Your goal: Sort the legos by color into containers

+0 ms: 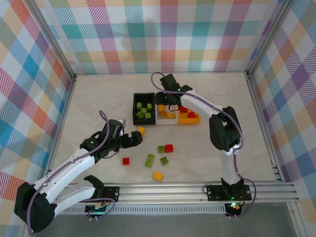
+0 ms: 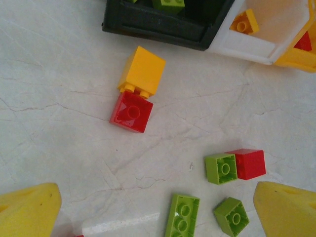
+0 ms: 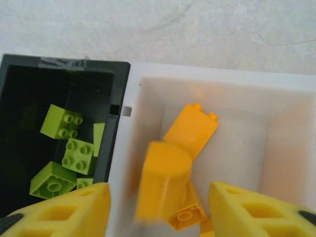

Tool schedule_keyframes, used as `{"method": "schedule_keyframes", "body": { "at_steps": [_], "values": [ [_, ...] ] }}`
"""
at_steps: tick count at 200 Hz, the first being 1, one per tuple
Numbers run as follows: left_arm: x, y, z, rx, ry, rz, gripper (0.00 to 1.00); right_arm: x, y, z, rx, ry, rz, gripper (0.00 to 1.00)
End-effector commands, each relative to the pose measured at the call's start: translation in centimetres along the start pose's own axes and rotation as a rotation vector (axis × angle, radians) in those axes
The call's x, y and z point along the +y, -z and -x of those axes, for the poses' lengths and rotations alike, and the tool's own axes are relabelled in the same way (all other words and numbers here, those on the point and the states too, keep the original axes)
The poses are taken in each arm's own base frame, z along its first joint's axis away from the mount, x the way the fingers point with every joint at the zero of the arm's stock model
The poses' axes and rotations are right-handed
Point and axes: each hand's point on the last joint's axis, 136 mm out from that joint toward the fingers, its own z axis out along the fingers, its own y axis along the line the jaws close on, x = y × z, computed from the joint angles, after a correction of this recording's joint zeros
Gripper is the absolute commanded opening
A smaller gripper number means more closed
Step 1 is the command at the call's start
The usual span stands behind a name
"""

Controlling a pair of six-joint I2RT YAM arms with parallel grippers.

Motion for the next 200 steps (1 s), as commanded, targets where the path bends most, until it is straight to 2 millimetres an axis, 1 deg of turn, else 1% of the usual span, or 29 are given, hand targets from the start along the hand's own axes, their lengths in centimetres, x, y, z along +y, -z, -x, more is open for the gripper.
{"method": "schedule_keyframes", "body": {
  "at_steps": [1, 12, 31, 51, 59, 80, 96, 112, 127, 145, 172, 185, 200],
  "values": [
    [-0.9, 0.2, -0.6, 0.049, -0.033, -0.028, 1.00, 0.3, 1.8, 1.5, -0.029, 0.012, 0.011, 0.62],
    [-1.2, 0.1, -0.7, 0.067, -0.044, -0.036, 1.00, 0.5, 2.6, 1.7, -0.040, 0.011, 0.023, 0.63],
    [-2.3, 0.1, -1.6, 0.107, -0.091, -0.052, 1.00, 0.5, 4.0, 1.3, -0.060, 0.006, 0.042, 0.64],
    [-3.8, -0.2, -3.5, 0.165, -0.162, -0.057, 1.00, 0.1, 5.1, -0.4, -0.056, -0.011, 0.058, 0.65],
    [-4.3, -0.4, -4.6, 0.196, -0.195, -0.054, 1.00, -0.3, 5.3, -1.4, -0.049, -0.022, 0.059, 0.65],
    [-5.6, -1.3, -8.5, 0.294, -0.306, -0.034, 1.00, -1.3, 5.9, -3.7, -0.039, -0.042, 0.057, 0.65],
    [-6.5, -1.9, -11.2, 0.340, -0.390, -0.004, 0.97, -2.0, 6.3, -5.1, -0.033, -0.049, 0.051, 0.66],
    [-7.5, -2.4, -13.7, 0.377, -0.467, 0.015, 0.93, -2.7, 6.4, -6.1, -0.028, -0.051, 0.035, 0.66],
    [-8.4, -2.7, -15.8, 0.400, -0.536, 0.033, 0.90, -3.3, 6.6, -6.6, -0.029, -0.051, 0.023, 0.66],
    [-8.7, -3.3, -17.7, 0.428, -0.601, 0.070, 0.86, -3.6, 6.8, -6.9, -0.030, -0.054, 0.019, 0.66],
    [-8.5, -4.2, -19.6, 0.459, -0.666, 0.126, 0.76, -4.1, 7.4, -6.8, -0.048, -0.067, 0.025, 0.66],
    [-8.3, -4.5, -20.0, 0.463, -0.691, 0.157, 0.71, -4.4, 7.7, -6.7, -0.054, -0.072, 0.028, 0.67],
    [-7.9, -4.8, -19.8, 0.454, -0.702, 0.184, 0.66, -4.6, 7.9, -6.6, -0.061, -0.082, 0.032, 0.67]
  ]
}}
